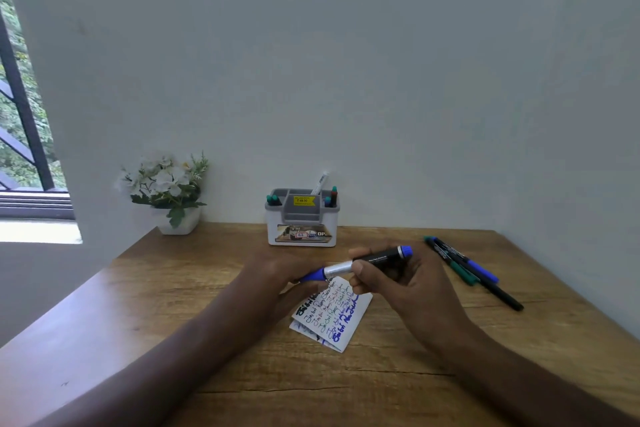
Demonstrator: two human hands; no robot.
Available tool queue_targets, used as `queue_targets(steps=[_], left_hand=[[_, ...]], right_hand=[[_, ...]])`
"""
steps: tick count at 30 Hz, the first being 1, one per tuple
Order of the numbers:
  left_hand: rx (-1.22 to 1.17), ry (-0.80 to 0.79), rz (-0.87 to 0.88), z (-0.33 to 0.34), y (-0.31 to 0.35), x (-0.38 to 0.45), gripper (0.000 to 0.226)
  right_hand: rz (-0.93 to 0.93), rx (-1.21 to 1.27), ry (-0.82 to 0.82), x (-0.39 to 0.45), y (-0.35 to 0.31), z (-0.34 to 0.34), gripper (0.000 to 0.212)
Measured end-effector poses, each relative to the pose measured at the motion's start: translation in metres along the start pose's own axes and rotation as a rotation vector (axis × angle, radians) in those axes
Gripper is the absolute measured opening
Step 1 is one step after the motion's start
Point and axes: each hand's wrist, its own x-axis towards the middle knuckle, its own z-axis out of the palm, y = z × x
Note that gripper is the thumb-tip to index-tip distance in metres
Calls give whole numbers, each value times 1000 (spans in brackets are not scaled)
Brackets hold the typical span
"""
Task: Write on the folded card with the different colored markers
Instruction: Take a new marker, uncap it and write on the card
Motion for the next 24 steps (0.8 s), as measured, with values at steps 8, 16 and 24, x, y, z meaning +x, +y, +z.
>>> queue_targets(steps=[8, 16, 24], left_hand=[[-38, 130, -70, 12, 10, -2, 23], [76, 211, 37, 7, 26, 16, 42], [72, 495, -219, -28, -11, 81, 15]], right_hand=[[-7, 40, 44, -3, -10, 12, 16], [-240, -214, 135, -7, -24, 3, 21], [-139, -445, 126, 12, -17, -30, 62]])
